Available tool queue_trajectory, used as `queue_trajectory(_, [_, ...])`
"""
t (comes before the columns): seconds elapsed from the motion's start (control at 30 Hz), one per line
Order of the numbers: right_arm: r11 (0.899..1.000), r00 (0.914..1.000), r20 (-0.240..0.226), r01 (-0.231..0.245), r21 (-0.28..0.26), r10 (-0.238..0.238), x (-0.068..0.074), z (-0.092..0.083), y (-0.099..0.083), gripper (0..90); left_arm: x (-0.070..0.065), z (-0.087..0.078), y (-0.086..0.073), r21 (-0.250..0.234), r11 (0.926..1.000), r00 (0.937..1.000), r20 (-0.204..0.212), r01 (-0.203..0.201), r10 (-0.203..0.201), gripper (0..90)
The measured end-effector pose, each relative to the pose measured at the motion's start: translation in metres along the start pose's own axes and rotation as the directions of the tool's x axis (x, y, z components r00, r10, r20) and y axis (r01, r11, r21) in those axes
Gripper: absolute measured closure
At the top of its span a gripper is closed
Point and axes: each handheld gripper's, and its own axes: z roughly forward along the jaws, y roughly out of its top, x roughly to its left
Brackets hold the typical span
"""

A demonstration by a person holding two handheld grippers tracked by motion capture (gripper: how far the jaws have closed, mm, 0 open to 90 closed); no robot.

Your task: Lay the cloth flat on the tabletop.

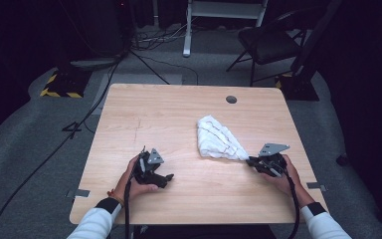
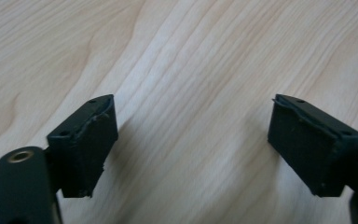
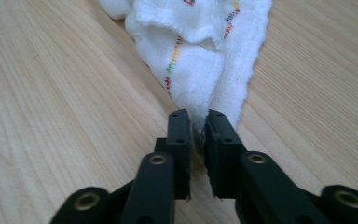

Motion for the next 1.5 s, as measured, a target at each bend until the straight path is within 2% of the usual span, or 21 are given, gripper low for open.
queue_trajectory(0.1, [1.000,0.9998,-0.010,0.016,-0.004,-0.016,0.004,-0.002,-0.002,88.1,-0.003,0.010,0.015,-0.002,0.9999,0.9987,0.049,-0.015,0.016,17.4])
queue_trajectory(0.13, [1.000,0.9995,-0.020,0.024,-0.010,-0.024,0.006,-0.003,-0.003,88.6,-0.008,0.018,0.030,-0.014,0.9992,0.9973,0.063,-0.038,0.039,18.5])
queue_trajectory(0.2, [1.000,0.9994,-0.021,0.027,-0.015,-0.027,0.008,-0.004,-0.004,88.6,-0.014,0.026,0.047,-0.037,0.9970,0.9939,0.083,-0.069,0.071,18.7])
queue_trajectory(0.23, [1.000,0.9994,-0.021,0.027,-0.015,-0.027,0.008,-0.004,-0.004,88.6,-0.014,0.026,0.047,-0.037,0.9970,0.9939,0.083,-0.069,0.071,19.2])
queue_trajectory(0.33, [0.999,0.9994,-0.021,0.028,-0.021,-0.029,0.010,-0.006,-0.005,88.7,-0.026,0.038,0.076,-0.072,0.9910,0.9893,0.085,-0.113,0.119,19.4])
queue_trajectory(0.47, [0.999,0.9994,-0.018,0.027,-0.033,-0.028,0.010,-0.009,-0.006,88.6,-0.037,0.054,0.108,-0.124,0.9836,0.9831,0.111,-0.131,0.145,20.6])
queue_trajectory(0.5, [0.999,0.9996,-0.018,0.022,-0.033,-0.023,0.010,-0.009,-0.006,88.6,-0.043,0.064,0.121,-0.145,0.9789,0.9802,0.115,-0.144,0.161,21.2])
queue_trajectory(0.6, [0.999,0.9995,-0.020,0.023,-0.035,-0.023,0.009,-0.009,-0.007,88.6,-0.054,0.080,0.134,-0.139,0.9733,0.9739,0.110,-0.183,0.198,22.2])
queue_trajectory(0.73, [0.999,0.9996,-0.022,0.018,-0.041,-0.019,0.008,-0.010,-0.008,88.4,-0.062,0.093,0.143,-0.093,0.9706,0.9704,0.076,-0.222,0.229,22.7])
queue_trajectory(0.83, [0.999,0.9996,-0.021,0.017,-0.042,-0.018,0.008,-0.010,-0.008,88.3,-0.061,0.101,0.148,-0.071,0.9737,0.9721,0.077,-0.216,0.222,27.0])
queue_trajectory(0.9, [0.999,0.9996,-0.019,0.018,-0.044,-0.019,0.007,-0.011,-0.008,88.3,-0.057,0.104,0.149,-0.058,0.9739,0.9715,0.079,-0.219,0.224,34.3])
queue_trajectory(0.97, [0.999,0.9997,-0.018,0.018,-0.044,-0.019,0.007,-0.011,-0.008,88.3,-0.053,0.104,0.150,-0.050,0.9743,0.9708,0.088,-0.220,0.223,49.6])
queue_trajectory(1.0, [0.999,0.9997,-0.019,0.017,-0.044,-0.018,0.007,-0.011,-0.008,88.3,-0.051,0.104,0.150,-0.046,0.9716,0.9688,0.079,-0.232,0.235,49.6])
queue_trajectory(1.03, [0.999,0.9997,-0.017,0.019,-0.045,-0.019,0.007,-0.012,-0.008,88.4,-0.045,0.101,0.149,-0.043,0.9670,0.9621,0.098,-0.251,0.254,60.2])
queue_trajectory(1.07, [0.999,0.9997,-0.017,0.019,-0.045,-0.019,0.007,-0.012,-0.008,88.4,-0.045,0.101,0.149,-0.043,0.9670,0.9621,0.098,-0.251,0.254,66.0])
queue_trajectory(1.1, [0.999,0.9996,-0.018,0.019,-0.047,-0.020,0.007,-0.012,-0.008,88.5,-0.043,0.099,0.149,-0.051,0.9666,0.9617,0.100,-0.251,0.255,70.4])
queue_trajectory(1.2, [0.999,0.9997,-0.017,0.017,-0.051,-0.018,0.007,-0.014,-0.008,88.8,-0.035,0.089,0.147,-0.065,0.9686,0.9636,0.105,-0.240,0.246,74.1])
queue_trajectory(1.3, [0.998,0.9999,-0.010,0.013,-0.059,-0.014,0.005,-0.017,-0.009,88.9,-0.024,0.069,0.145,-0.115,0.9741,0.9725,0.107,-0.195,0.207,72.9])
queue_trajectory(1.37, [0.998,0.9999,-0.008,0.009,-0.061,-0.009,0.005,-0.018,-0.009,88.9,-0.017,0.057,0.141,-0.132,0.9749,0.9736,0.119,-0.179,0.195,74.3])
queue_trajectory(1.47, [0.997,1.0000,-0.007,0.004,-0.073,-0.004,0.004,-0.021,-0.008,89.0,-0.007,0.044,0.133,-0.121,0.9762,0.9776,0.089,-0.180,0.191,77.7])
queue_trajectory(1.5, [0.997,1.0000,-0.003,0.003,-0.080,-0.004,0.004,-0.023,-0.008,89.0,-0.001,0.034,0.125,-0.130,0.9775,0.9814,0.074,-0.167,0.177,78.1])
